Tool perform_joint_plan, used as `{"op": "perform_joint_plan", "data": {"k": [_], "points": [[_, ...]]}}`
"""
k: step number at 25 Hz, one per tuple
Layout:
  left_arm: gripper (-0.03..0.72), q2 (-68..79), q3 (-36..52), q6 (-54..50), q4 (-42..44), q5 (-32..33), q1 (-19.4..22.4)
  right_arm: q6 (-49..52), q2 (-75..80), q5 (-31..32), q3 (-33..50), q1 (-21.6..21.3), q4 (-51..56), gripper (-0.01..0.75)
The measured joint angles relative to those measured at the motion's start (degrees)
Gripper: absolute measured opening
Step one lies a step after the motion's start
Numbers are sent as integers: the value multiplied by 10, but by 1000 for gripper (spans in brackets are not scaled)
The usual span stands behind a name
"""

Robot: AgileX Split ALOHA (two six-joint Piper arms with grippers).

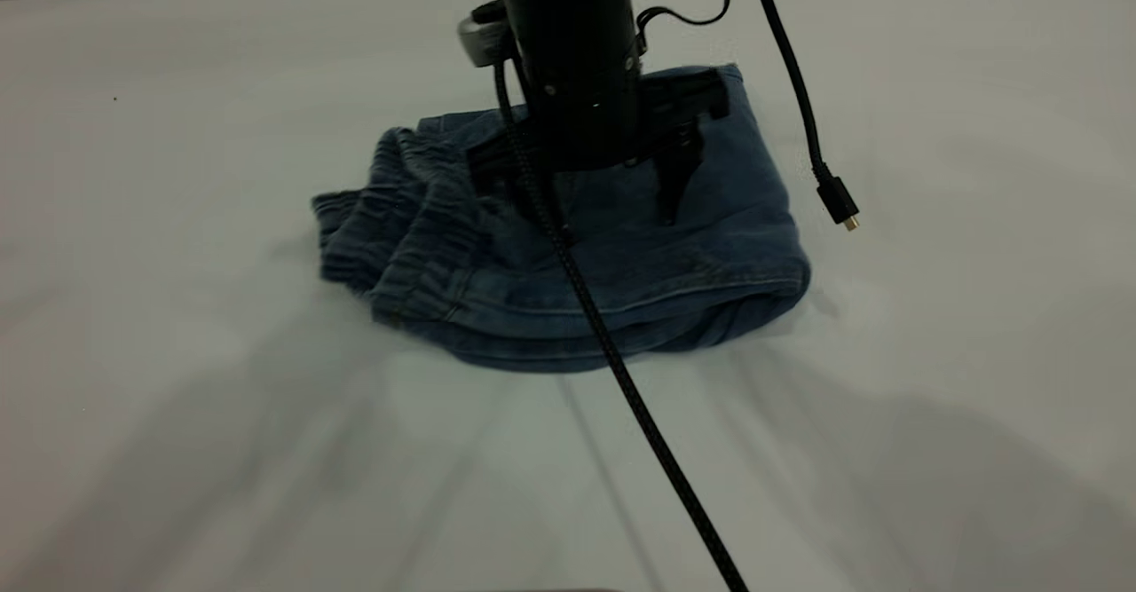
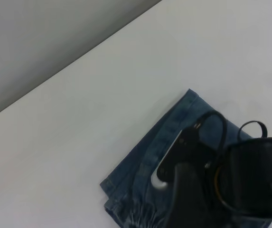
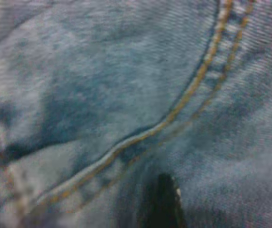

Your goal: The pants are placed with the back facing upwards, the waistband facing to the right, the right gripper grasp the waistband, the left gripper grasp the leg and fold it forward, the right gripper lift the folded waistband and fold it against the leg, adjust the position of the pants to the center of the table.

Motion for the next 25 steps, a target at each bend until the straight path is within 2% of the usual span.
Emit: {"op": "perform_joint_plan", "data": {"k": [8,14,20,24,25], "points": [[462,-60,0,1,1,19,0,-90,-87,12,0,0,6,481],[462,-150,0,1,30,61,0,-186,-198,93,0,0,8,460],[462,-215,0,-9,99,184,0,-264,-330,122,1,0,25,458],[462,-233,0,-24,113,285,0,-282,-417,129,2,0,40,458],[462,-234,1,-25,115,291,0,-284,-441,130,2,0,45,458]]}}
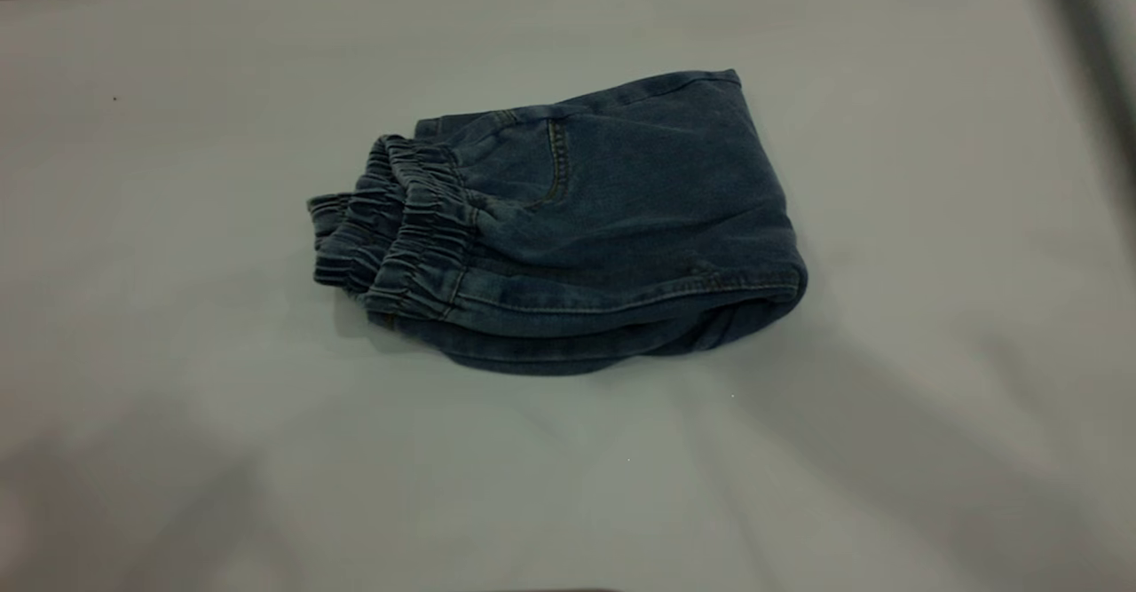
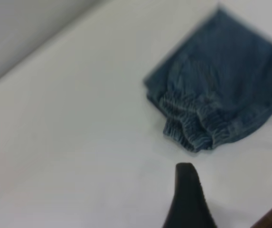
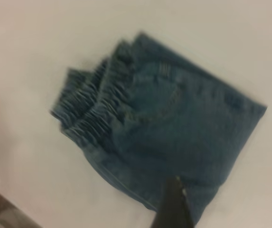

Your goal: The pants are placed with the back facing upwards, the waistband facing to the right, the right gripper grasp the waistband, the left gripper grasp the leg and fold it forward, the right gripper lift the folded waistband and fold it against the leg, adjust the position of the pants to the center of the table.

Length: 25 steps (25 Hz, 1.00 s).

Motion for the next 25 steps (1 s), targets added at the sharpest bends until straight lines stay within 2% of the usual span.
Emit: {"op": "perform_joint_plan", "data": {"k": [5,11,15,25], "points": [[462,-5,23,-29,2,0,0,-22,-117,3,18,0,22,458],[462,-37,122,-44,4,0,0,-42,-282,8,116,0,26,458],[462,-72,195,-58,6,0,0,-56,-388,10,216,0,20,458],[462,-192,364,-93,-1,-2,0,-24,-607,10,549,0,12,458]]}}
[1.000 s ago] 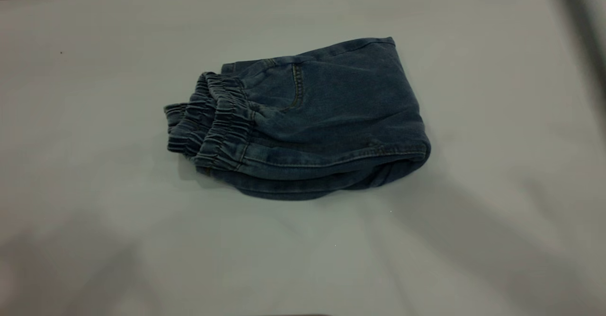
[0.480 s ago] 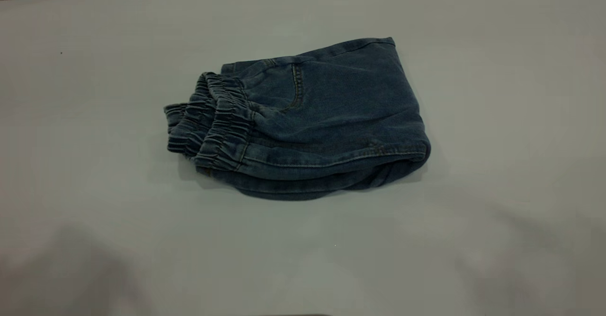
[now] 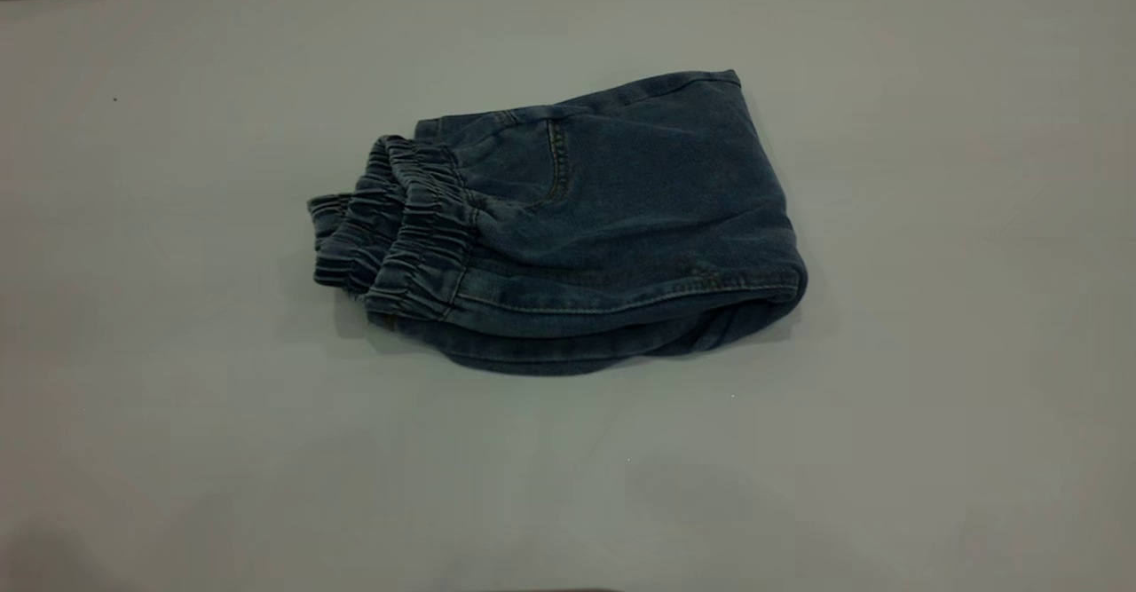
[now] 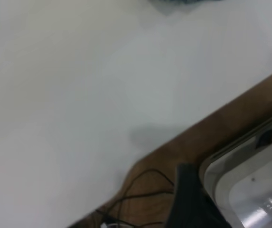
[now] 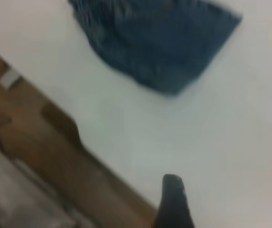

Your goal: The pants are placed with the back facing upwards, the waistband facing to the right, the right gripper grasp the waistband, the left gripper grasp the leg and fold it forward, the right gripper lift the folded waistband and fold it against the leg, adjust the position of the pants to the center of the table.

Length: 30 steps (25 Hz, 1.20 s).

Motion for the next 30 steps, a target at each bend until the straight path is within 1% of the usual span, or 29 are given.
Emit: {"op": "perform_joint_plan", "data": {"k": [3,5,10,14,18,30], "points": [[462,-37,41,-22,-4,-8,0,24,-57,-7,96,0,0,458],[462,-62,65,-28,-13,-19,0,34,-93,-17,145,0,0,458],[462,-111,114,-34,-26,-43,0,41,-166,-43,225,0,0,458],[462,-135,136,-34,-26,-49,0,44,-208,-49,248,0,0,458],[462,-150,152,-28,-26,-50,0,45,-232,-75,264,0,0,458],[462,-176,154,-21,-26,-25,0,45,-233,-81,266,0,-4,458]]}}
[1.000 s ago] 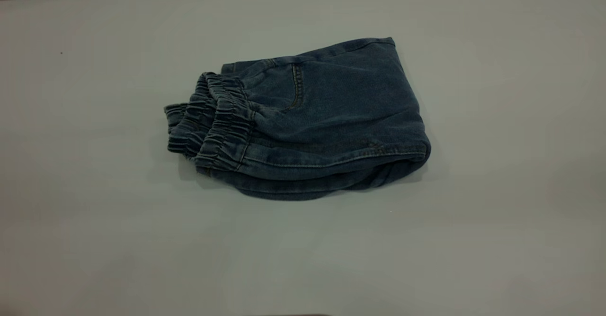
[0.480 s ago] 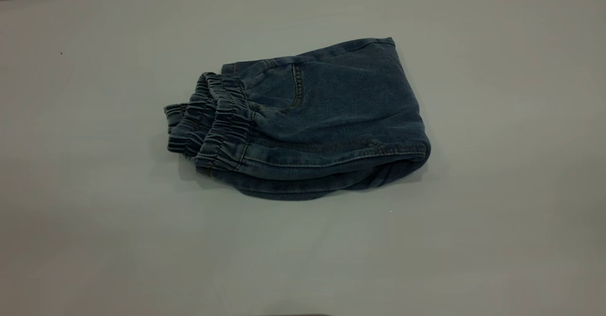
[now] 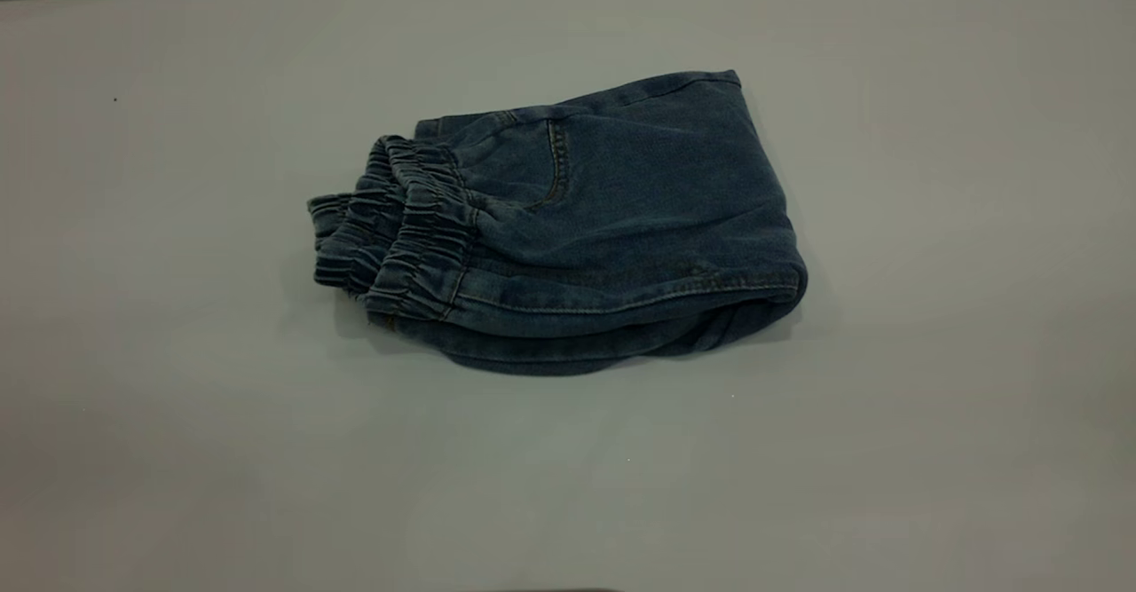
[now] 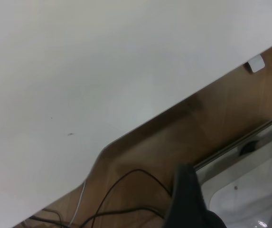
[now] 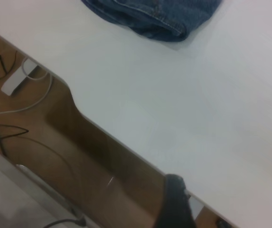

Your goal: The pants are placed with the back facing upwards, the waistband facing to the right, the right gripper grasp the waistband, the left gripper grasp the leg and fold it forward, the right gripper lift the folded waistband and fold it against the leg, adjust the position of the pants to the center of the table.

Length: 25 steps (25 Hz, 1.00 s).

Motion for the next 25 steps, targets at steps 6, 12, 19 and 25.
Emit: {"op": "perform_joint_plan", "data": {"k": [6,12,19,25], "points": [[462,0,0,1,0,2,0,0,0,0,0,0,0,458],[462,0,0,1,0,2,0,-1,0,0,0,-143,4,458],[462,0,0,1,-4,2,74,-1,-50,0,0,-316,4,458],[462,-10,0,1,-4,2,195,-1,-142,2,0,-326,4,458]]}}
